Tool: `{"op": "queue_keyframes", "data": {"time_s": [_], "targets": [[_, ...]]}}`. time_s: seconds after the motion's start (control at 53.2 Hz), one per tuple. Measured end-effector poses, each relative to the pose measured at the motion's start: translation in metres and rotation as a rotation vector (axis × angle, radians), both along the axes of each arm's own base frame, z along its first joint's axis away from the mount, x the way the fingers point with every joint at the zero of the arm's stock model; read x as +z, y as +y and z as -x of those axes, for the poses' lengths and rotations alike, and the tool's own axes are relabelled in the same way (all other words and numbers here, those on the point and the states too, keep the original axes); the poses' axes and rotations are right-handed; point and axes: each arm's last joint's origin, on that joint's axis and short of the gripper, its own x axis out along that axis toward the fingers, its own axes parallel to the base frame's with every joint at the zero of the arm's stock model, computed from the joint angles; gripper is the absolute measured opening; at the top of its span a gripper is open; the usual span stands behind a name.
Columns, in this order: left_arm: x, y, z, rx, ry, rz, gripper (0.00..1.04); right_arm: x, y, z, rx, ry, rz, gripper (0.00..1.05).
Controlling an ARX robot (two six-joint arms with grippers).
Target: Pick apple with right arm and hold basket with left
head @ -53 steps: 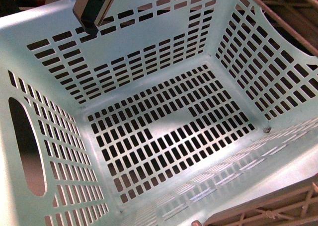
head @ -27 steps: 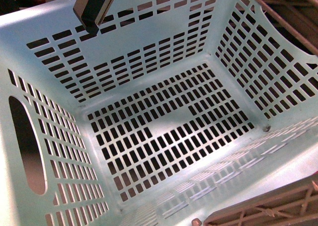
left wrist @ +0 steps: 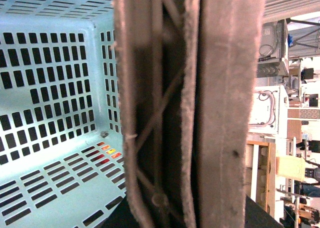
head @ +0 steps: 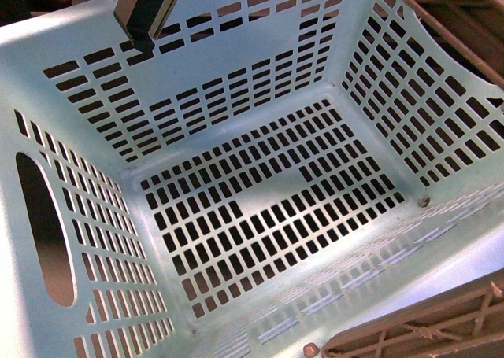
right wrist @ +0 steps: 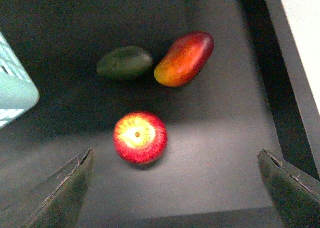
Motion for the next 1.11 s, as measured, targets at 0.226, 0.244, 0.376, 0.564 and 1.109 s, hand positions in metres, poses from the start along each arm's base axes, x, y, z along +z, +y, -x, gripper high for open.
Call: {"op": "queue_keyframes", "data": {"time_s": [0.226, 0.244, 0.376, 0.564, 1.109], "targets": [[0.000, 0.000, 0.000, 0.000, 0.000, 0.000, 0.16, -0.061, -0.002, -0.037, 0.064, 0.215, 0.042, 0.96], [0.000, 0.000, 0.000, 0.001, 0.000, -0.001, 0.16, -0.067, 0.000, -0.039, 0.076, 0.235, 0.042, 0.96], [0.000, 0.000, 0.000, 0.000, 0.000, 0.000, 0.16, -0.089, 0.010, -0.050, 0.136, 0.323, 0.046, 0.96], [0.000, 0.000, 0.000, 0.001, 0.000, -0.001, 0.16, -0.110, 0.021, -0.071, 0.175, 0.382, 0.070, 0.96], [0.000, 0.000, 0.000, 0.000, 0.000, 0.000, 0.16, -0.146, 0.032, -0.115, 0.155, 0.440, 0.087, 0.96]]}}
